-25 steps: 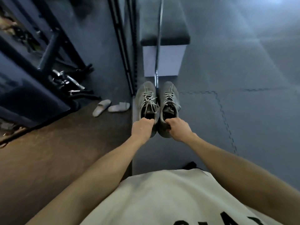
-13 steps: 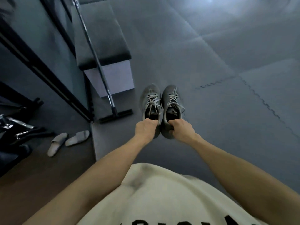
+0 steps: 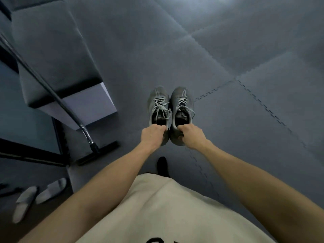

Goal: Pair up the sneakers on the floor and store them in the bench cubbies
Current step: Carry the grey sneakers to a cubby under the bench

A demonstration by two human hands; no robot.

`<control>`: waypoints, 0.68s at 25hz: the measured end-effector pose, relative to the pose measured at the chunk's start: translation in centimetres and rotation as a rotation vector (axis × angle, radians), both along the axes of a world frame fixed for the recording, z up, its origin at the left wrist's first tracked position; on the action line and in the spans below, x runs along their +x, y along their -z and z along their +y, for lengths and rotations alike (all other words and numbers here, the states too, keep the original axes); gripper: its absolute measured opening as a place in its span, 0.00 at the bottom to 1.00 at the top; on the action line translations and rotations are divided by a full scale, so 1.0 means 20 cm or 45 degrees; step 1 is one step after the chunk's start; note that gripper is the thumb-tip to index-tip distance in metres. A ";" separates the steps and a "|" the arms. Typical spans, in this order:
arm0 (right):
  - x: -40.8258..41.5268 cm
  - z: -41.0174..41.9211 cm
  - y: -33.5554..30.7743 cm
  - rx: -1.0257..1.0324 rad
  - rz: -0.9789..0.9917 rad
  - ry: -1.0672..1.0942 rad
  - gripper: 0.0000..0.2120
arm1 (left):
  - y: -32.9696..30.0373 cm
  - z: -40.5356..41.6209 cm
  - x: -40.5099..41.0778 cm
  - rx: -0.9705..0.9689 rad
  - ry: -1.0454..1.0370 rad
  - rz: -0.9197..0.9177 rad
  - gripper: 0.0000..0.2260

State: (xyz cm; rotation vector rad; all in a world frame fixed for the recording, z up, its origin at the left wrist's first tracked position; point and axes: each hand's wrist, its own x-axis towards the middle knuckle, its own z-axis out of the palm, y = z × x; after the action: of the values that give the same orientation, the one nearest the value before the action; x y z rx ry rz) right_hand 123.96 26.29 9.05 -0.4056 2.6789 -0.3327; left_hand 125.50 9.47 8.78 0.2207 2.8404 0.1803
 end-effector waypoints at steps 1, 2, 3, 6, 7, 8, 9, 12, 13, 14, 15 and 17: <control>-0.14 0.01 -0.01 0.000 -0.012 0.006 0.07 | -0.01 0.01 -0.15 0.000 0.007 -0.014 0.07; -0.29 0.02 -0.02 -0.007 -0.022 0.021 0.08 | -0.02 0.02 -0.30 -0.014 0.022 -0.017 0.08; -0.43 0.02 -0.04 -0.019 -0.021 0.038 0.08 | -0.03 0.02 -0.43 -0.019 0.030 -0.014 0.08; -0.83 0.05 -0.06 -0.030 -0.007 0.049 0.09 | -0.06 0.05 -0.83 -0.010 0.022 -0.008 0.07; -0.97 0.06 -0.06 -0.029 -0.008 0.046 0.08 | -0.06 0.07 -0.97 -0.022 0.019 0.002 0.07; -1.12 0.07 -0.04 -0.031 -0.014 0.042 0.08 | -0.06 0.08 -1.11 -0.032 0.000 -0.001 0.06; -1.26 0.09 -0.02 -0.046 -0.013 0.039 0.08 | -0.05 0.09 -1.26 -0.037 -0.026 -0.006 0.06; -1.70 0.13 0.00 -0.076 -0.002 -0.015 0.07 | -0.03 0.14 -1.68 -0.067 -0.055 -0.010 0.07; -1.87 0.15 -0.01 -0.073 0.000 -0.035 0.07 | -0.02 0.16 -1.83 -0.071 -0.093 -0.007 0.07; -2.03 0.17 -0.02 -0.069 -0.002 -0.065 0.07 | -0.03 0.19 -1.97 -0.065 -0.132 -0.011 0.07; -2.19 0.19 -0.04 -0.074 -0.014 -0.098 0.07 | -0.05 0.21 -2.11 -0.065 -0.169 -0.026 0.07; -2.52 0.21 -0.08 -0.084 -0.048 -0.173 0.06 | -0.08 0.25 -2.40 -0.062 -0.238 -0.019 0.06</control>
State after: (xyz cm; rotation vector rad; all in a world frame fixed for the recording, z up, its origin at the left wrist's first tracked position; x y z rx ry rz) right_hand 73.56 30.54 10.68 -0.5924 2.5925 -0.3843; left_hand 77.56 14.57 10.42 -0.0562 2.8450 0.1496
